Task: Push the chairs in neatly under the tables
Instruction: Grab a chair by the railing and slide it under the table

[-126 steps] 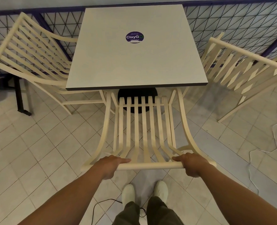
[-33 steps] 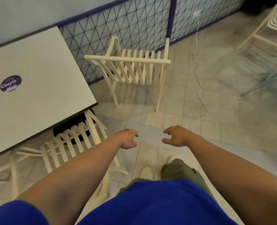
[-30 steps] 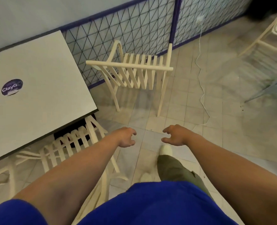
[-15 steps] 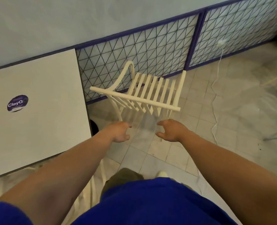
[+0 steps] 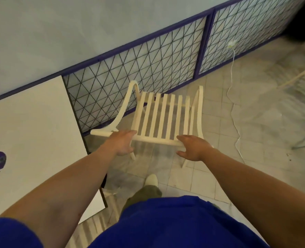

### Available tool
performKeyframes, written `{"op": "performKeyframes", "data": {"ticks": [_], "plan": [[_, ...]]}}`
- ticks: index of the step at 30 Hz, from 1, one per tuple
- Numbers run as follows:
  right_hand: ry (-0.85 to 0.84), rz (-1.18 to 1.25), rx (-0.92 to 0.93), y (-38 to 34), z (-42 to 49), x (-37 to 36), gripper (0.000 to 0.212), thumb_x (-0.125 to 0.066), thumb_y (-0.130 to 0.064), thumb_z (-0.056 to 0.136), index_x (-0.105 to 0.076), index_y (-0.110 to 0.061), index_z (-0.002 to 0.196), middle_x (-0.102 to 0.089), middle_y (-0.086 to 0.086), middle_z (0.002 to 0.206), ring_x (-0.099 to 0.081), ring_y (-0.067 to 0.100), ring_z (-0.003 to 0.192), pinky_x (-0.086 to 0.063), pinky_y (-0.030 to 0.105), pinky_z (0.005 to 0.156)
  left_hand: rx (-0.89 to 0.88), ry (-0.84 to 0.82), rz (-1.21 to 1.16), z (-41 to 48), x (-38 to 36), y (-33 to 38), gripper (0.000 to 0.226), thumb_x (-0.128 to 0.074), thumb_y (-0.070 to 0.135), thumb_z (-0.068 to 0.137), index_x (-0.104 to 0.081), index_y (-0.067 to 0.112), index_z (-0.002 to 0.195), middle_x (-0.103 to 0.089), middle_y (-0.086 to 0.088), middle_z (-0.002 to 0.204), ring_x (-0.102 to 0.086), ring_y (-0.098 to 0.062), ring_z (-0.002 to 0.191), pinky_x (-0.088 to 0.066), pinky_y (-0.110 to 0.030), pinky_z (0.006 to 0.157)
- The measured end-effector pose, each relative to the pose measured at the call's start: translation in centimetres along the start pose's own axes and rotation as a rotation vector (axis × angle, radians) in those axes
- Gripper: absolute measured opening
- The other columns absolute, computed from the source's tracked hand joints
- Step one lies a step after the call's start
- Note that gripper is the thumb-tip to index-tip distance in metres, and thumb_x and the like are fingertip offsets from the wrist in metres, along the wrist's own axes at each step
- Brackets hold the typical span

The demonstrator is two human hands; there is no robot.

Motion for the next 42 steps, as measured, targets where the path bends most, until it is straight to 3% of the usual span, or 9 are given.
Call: {"op": "performKeyframes", "data": {"ticks": [7, 11, 19, 26, 30, 32, 34, 36, 42], "plan": [[-0.151, 0.006, -0.143, -2.0, 3.8, -1.5, 0.074, -0.063, -0.039, 0.093, -0.024, -0.027, 0.155, -0.042, 0.002, 0.153, -0.048, 0.024, 0.131, -0.041, 0.039, 0.109, -0.069, -0.204, 0.053, 4.3, -0.3, -6.0, 0.078, -0.067, 0.033, 0.090, -0.027, 0.032, 0.157, -0.050, -0.005, 0.147, -0.053, -0.027, 0.125, -0.044, -0.039, 0.102], [-0.195, 0.004, -0.194, -2.0, 5.5, -2.0, 0.070, -0.061, -0.027, 0.093, -0.026, -0.032, 0.154, -0.051, 0.002, 0.143, -0.055, 0.024, 0.120, -0.046, 0.038, 0.104, -0.035, -0.314, 0.021, 6.3, -1.0, -8.9, 0.080, -0.066, 0.023, 0.089, -0.026, 0.045, 0.155, -0.049, -0.004, 0.145, -0.054, -0.025, 0.121, -0.046, -0.040, 0.101], [-0.286, -0.042, -0.248, -0.5, 7.0, -2.6, 0.074, -0.063, -0.012, 0.089, -0.032, -0.040, 0.151, -0.054, 0.000, 0.137, -0.058, 0.021, 0.114, -0.049, 0.036, 0.098, -0.048, -0.398, -0.057, 8.9, -2.3, -11.3, 0.075, -0.059, 0.012, 0.093, -0.034, 0.059, 0.146, -0.035, -0.001, 0.154, -0.052, -0.029, 0.123, -0.044, -0.041, 0.104], [-0.303, -0.098, -0.214, -0.1, 7.7, -2.8, 0.068, -0.065, -0.011, 0.087, -0.041, -0.033, 0.147, -0.059, -0.001, 0.127, -0.061, 0.018, 0.108, -0.051, 0.032, 0.091, 0.041, -0.444, -0.177, 9.6, -3.0, -11.0, 0.079, -0.058, 0.005, 0.095, -0.030, 0.054, 0.151, -0.029, -0.006, 0.154, -0.047, -0.032, 0.128, -0.040, -0.037, 0.101], [-0.276, -0.112, -0.181, 0.0, 7.6, -3.1, 0.064, -0.065, -0.010, 0.088, -0.044, -0.030, 0.145, -0.058, -0.001, 0.129, -0.059, 0.018, 0.110, -0.047, 0.030, 0.093, 0.084, -0.425, -0.240, 9.6, -3.4, -11.2, 0.066, -0.059, 0.018, 0.098, -0.034, 0.050, 0.151, -0.036, -0.002, 0.145, -0.050, -0.031, 0.124, -0.043, -0.036, 0.098], [-0.268, -0.116, -0.161, 0.3, 7.6, -3.0, 0.063, -0.065, -0.010, 0.089, -0.044, -0.029, 0.145, -0.057, 0.000, 0.131, -0.059, 0.018, 0.113, -0.047, 0.030, 0.096, 0.166, -0.406, -0.392, 9.5, -3.9, -11.7, 0.054, -0.063, 0.042, 0.094, -0.048, 0.038, 0.146, -0.046, 0.003, 0.141, -0.051, -0.028, 0.127, -0.046, -0.028, 0.089], [-0.263, -0.135, -0.145, 0.6, 7.5, -2.9, 0.062, -0.064, -0.010, 0.089, -0.043, -0.027, 0.146, -0.056, 0.001, 0.133, -0.058, 0.018, 0.114, -0.047, 0.029, 0.097, 0.243, -0.371, -0.522, 9.1, -4.6, -11.8, 0.077, -0.061, 0.073, 0.076, -0.056, 0.030, 0.140, -0.054, 0.002, 0.138, -0.051, -0.026, 0.128, -0.039, -0.025, 0.081], [-0.268, -0.150, -0.135, 0.9, 7.4, -2.7, 0.062, -0.064, -0.010, 0.090, -0.043, -0.027, 0.146, -0.054, 0.001, 0.135, -0.057, 0.018, 0.116, -0.046, 0.029, 0.099, 0.315, -0.336, -0.636, 8.6, -5.2, -11.6, 0.106, -0.057, 0.093, 0.051, -0.058, 0.030, 0.136, -0.057, 0.001, 0.137, -0.054, -0.025, 0.125, -0.037, -0.029, 0.085], [-0.263, -0.180, -0.087, 2.0, 7.8, -1.5, 0.059, -0.064, -0.012, 0.090, -0.046, -0.030, 0.143, -0.055, -0.001, 0.134, -0.057, 0.017, 0.117, -0.045, 0.030, 0.101, 0.515, -0.381, -0.793, 6.6, -5.2, -9.6, 0.091, -0.069, 0.082, 0.061, -0.051, 0.024, 0.130, -0.066, -0.005, 0.103, -0.064, -0.024, 0.092, -0.051, -0.036, 0.080]]}}
Point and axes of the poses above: each hand's wrist, its own z-axis towards the middle knuckle, its own x-axis out of the back of the hand, y = z × x, the point moved 3 cm from there along z, towards the middle knuckle
